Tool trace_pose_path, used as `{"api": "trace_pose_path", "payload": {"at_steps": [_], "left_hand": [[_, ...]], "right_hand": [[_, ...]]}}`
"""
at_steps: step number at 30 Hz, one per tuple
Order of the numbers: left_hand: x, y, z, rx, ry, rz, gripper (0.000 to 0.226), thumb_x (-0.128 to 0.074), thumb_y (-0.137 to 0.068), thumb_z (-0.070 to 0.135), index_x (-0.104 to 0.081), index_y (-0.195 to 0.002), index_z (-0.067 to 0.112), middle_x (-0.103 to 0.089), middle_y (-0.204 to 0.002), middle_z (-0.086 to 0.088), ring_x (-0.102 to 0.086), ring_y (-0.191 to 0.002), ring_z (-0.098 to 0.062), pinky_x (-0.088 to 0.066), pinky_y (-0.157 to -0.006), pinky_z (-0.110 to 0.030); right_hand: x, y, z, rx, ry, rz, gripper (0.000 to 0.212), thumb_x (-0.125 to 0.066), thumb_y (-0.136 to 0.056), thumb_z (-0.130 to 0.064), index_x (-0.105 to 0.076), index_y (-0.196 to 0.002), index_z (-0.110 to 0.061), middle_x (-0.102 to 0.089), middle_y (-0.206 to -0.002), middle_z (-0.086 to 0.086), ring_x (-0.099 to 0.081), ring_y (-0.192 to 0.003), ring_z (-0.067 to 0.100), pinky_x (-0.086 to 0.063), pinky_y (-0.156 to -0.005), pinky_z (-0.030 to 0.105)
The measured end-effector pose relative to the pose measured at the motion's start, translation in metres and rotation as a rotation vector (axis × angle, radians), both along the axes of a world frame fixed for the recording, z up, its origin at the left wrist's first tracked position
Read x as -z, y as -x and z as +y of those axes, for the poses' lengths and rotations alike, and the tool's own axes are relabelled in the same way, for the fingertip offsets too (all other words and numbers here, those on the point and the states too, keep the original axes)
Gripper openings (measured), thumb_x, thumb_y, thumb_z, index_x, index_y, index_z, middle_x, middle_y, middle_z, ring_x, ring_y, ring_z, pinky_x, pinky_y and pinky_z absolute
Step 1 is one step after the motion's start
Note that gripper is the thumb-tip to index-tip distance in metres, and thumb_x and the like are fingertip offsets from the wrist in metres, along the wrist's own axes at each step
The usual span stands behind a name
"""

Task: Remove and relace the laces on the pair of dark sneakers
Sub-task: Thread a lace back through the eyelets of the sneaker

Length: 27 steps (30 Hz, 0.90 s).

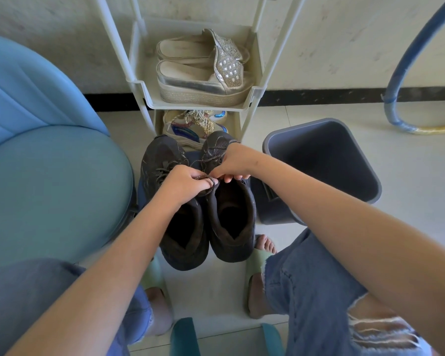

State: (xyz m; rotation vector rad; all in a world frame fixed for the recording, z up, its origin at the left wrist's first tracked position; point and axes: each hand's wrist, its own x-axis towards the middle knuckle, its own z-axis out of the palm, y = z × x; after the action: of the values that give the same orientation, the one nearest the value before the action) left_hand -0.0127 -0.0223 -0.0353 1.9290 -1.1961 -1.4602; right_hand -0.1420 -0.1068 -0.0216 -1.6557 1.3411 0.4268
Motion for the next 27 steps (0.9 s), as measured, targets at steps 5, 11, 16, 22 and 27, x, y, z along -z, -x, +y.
{"api": "trace_pose_path", "payload": {"at_steps": [5, 11, 16, 22, 27], "left_hand": [[0.003, 0.001, -0.001, 0.057, 0.025, -0.079, 0.02, -0.072, -0.082, 0.025, -0.077, -0.092, 0.01, -0.072, -0.088, -0.018, -0.067, -0.091, -0.027, -0.05, -0.087, -0.037], [0.0, 0.002, -0.004, 0.059, -0.028, -0.098, 0.027, -0.075, -0.078, 0.032, -0.075, -0.098, 0.013, -0.073, -0.092, -0.008, -0.067, -0.094, -0.022, -0.049, -0.084, -0.031], [0.001, -0.001, -0.005, 0.062, 0.013, -0.113, 0.05, -0.075, -0.079, 0.032, -0.063, -0.124, 0.014, -0.069, -0.114, -0.006, -0.063, -0.106, -0.016, -0.044, -0.091, -0.023], [-0.002, 0.013, -0.004, 0.042, 0.277, -0.226, 0.023, -0.071, -0.082, 0.028, -0.072, -0.105, 0.024, -0.071, -0.096, 0.004, -0.064, -0.094, -0.012, -0.048, -0.086, -0.028], [-0.003, 0.013, -0.008, -0.06, 0.382, -0.231, 0.02, -0.057, -0.09, 0.016, -0.074, -0.082, 0.019, -0.071, -0.079, 0.0, -0.063, -0.081, -0.014, -0.045, -0.072, -0.026]], "right_hand": [[-0.002, -0.001, -0.005, -0.114, 0.009, -0.001, 0.02, -0.061, -0.086, -0.013, -0.06, -0.07, -0.003, -0.053, -0.059, 0.007, -0.041, -0.054, 0.019, -0.034, -0.051, 0.021], [-0.015, 0.012, -0.011, -0.211, -0.107, -0.091, 0.018, -0.06, -0.084, -0.013, -0.059, -0.067, -0.007, -0.045, -0.056, 0.002, -0.031, -0.046, 0.012, -0.026, -0.043, 0.017], [-0.045, 0.051, -0.025, -0.147, -0.384, -0.575, 0.029, -0.054, -0.089, -0.016, -0.043, -0.062, -0.012, -0.034, -0.055, -0.005, -0.024, -0.049, 0.01, -0.026, -0.047, 0.016], [-0.051, 0.053, -0.028, 0.081, -0.403, -1.037, 0.017, -0.052, -0.08, -0.021, -0.057, -0.063, -0.021, -0.046, -0.067, -0.007, -0.043, -0.066, 0.011, -0.041, -0.067, 0.02], [-0.033, 0.04, -0.034, 0.429, -0.34, -1.134, 0.024, -0.044, -0.092, -0.015, -0.061, -0.074, -0.014, -0.066, -0.102, 0.005, -0.064, -0.099, 0.018, -0.049, -0.094, 0.033]]}}
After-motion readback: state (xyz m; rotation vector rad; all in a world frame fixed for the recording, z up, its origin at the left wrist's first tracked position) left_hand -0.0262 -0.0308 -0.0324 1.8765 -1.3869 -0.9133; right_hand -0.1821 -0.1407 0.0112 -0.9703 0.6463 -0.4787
